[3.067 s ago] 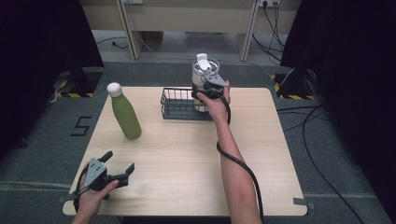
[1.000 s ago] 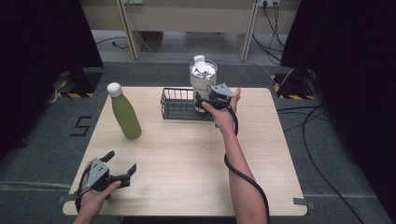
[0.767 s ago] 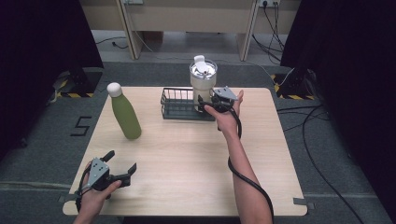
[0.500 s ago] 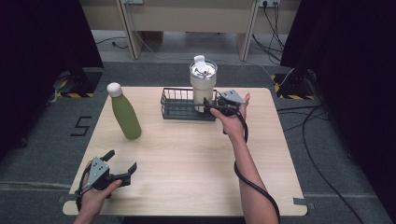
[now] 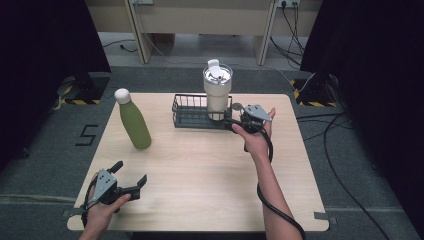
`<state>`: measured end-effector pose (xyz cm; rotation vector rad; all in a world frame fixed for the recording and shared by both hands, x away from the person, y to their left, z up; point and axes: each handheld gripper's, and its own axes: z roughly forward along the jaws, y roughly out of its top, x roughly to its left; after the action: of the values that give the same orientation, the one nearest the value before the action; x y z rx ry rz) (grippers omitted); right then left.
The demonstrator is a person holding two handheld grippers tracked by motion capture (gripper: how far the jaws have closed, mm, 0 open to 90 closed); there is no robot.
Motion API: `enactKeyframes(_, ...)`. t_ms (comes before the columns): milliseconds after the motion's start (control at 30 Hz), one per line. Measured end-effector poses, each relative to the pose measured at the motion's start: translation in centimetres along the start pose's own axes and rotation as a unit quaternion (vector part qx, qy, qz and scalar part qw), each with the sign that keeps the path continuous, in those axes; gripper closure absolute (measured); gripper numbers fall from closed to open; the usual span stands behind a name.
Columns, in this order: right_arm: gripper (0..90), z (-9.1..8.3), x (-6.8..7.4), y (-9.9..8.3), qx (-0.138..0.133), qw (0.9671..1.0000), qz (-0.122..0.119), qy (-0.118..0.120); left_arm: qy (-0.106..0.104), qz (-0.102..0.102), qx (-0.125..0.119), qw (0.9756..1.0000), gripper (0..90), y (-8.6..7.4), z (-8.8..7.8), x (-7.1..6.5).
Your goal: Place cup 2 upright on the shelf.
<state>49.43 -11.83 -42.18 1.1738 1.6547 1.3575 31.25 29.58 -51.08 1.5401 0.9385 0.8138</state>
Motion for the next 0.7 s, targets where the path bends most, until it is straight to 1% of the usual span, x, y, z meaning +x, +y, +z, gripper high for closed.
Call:
enactKeyframes(200,10.4,-0.9,-0.5,-0.5,-0.005,1.0,-0.001,0.002,0.0,0.004,0.0,1.0,0.0,0.1,0.2,-0.1)
enactKeyframes(333,11.5,-1.6,-1.1,-0.6,-0.009,1.0,-0.002,0.001,0.001,0.002,0.002,1.0,0.0,0.1,0.4,-0.2)
enactKeyframes(500,13.0,-2.8,-1.5,-1.1,-0.015,0.9998,-0.002,-0.011,-0.003,0.004,-0.003,1.0,0.0,0.1,0.1,-0.1)
enactKeyframes(533,13.4,-3.2,-1.6,-1.3,-0.017,0.9998,0.001,-0.014,-0.003,0.005,-0.003,1.0,0.0,0.0,0.1,-0.1)
enactKeyframes(700,13.7,-4.6,-2.0,-2.3,-0.017,0.9996,0.0,-0.021,-0.006,0.005,-0.007,0.9999,0.0,0.2,0.0,-0.1)
